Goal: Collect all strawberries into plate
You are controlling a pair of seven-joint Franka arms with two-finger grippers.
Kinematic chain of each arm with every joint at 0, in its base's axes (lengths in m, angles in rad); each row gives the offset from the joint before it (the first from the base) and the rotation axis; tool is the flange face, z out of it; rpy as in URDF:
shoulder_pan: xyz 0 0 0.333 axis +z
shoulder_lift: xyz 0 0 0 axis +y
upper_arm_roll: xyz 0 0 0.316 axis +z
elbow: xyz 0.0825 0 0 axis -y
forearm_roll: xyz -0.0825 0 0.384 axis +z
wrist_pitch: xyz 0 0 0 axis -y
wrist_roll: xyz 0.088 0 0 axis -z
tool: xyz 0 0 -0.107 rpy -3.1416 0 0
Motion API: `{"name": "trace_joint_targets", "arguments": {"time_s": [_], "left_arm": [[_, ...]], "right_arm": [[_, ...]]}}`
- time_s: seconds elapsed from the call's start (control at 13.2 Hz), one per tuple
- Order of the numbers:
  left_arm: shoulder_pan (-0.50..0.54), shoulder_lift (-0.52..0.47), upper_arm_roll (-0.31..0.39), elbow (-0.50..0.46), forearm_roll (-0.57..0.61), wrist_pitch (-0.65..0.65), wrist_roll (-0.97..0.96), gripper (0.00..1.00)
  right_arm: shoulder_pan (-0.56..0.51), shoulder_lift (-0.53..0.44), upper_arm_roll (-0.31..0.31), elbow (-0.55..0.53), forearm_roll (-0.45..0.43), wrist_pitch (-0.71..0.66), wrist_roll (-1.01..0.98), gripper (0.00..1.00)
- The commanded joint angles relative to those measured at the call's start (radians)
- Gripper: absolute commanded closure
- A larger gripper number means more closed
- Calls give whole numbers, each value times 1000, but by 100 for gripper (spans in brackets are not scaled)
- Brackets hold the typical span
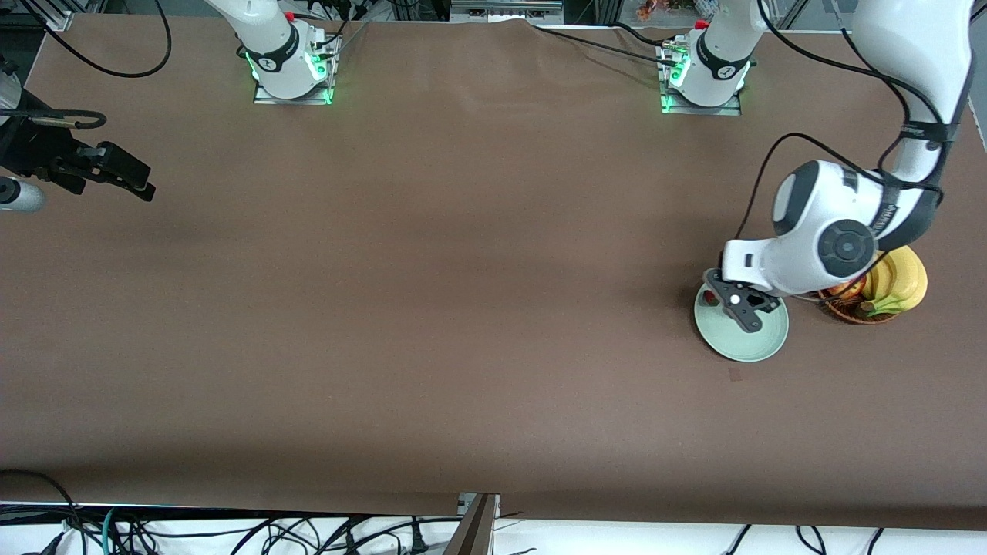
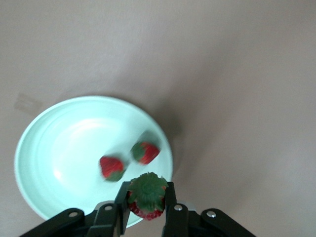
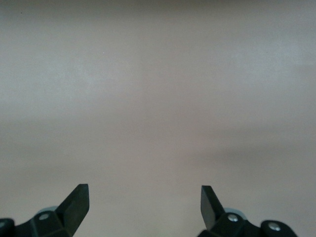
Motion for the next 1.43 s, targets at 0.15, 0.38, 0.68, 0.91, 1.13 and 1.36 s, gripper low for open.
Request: {"name": "trace_joint_targets", "arguments": {"time_s": [0.15, 0.38, 0.68, 0.91, 1.13, 1.36], "left_arm": [[132, 36, -13, 15, -18, -15, 312, 66], [126, 27, -28, 24, -49, -44, 308, 0], [123, 27, -44, 99, -84, -162, 254, 0], [121, 27, -86, 209, -84, -324, 101, 0], [121, 27, -96, 346, -84, -515, -74, 0], [120, 23, -105, 476, -80, -665, -299, 0]], "right_arm": [[-12, 11, -1, 21, -5, -8, -9, 0], [-11, 11, -1, 23, -3, -8, -1, 0], [-9, 11, 0, 21, -3, -8, 2, 0], [-6, 11, 0, 21, -3, -8, 2, 0], [-3, 11, 2, 21, -2, -8, 3, 0], [-3, 11, 2, 23, -3, -8, 3, 0]]}}
